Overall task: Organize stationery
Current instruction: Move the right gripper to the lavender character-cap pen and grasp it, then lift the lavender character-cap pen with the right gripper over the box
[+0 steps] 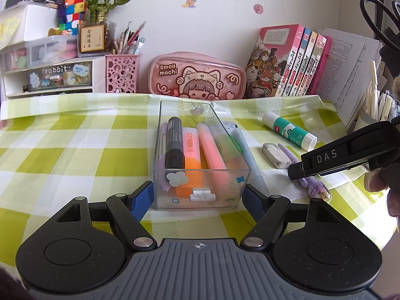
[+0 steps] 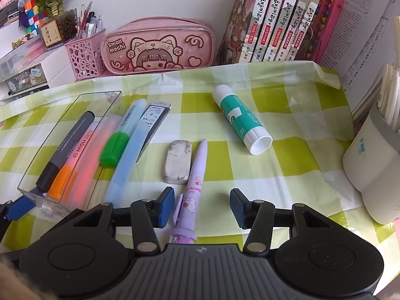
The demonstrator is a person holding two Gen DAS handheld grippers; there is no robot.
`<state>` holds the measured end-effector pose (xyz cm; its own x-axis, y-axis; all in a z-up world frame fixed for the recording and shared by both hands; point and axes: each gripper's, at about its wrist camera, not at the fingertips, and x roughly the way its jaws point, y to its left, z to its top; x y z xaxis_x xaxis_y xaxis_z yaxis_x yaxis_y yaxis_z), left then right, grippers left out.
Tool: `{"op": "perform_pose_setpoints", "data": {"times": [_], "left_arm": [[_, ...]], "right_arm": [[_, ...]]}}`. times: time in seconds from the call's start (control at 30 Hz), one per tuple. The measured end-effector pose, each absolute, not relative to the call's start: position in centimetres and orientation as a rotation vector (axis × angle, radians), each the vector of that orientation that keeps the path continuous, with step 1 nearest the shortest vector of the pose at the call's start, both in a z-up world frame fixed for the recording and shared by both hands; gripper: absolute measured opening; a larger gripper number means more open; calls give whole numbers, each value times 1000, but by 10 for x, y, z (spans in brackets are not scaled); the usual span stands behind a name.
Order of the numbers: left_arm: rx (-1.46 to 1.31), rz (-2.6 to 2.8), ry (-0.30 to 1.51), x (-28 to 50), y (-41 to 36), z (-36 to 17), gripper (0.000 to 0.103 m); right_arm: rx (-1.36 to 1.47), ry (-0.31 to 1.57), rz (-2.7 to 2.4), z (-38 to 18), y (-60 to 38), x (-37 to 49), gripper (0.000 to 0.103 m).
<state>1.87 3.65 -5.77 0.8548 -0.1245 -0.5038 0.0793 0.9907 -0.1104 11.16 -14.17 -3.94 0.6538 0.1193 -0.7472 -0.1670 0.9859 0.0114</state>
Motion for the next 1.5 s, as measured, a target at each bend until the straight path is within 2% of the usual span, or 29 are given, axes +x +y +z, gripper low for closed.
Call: {"op": "perform_pose_setpoints", "data": {"times": [0.4, 0.53, 1.5], "left_arm": [[-87, -107, 535, 19, 37, -58, 75], [-87, -107, 535, 19, 37, -58, 75], [-87, -107, 535, 19, 37, -57, 75]], "right_arm": [[-79, 848, 184, -39, -138, 111, 26], [-80, 846, 185, -39, -138, 111, 22], [71, 755, 197, -16, -150, 104, 21]]}}
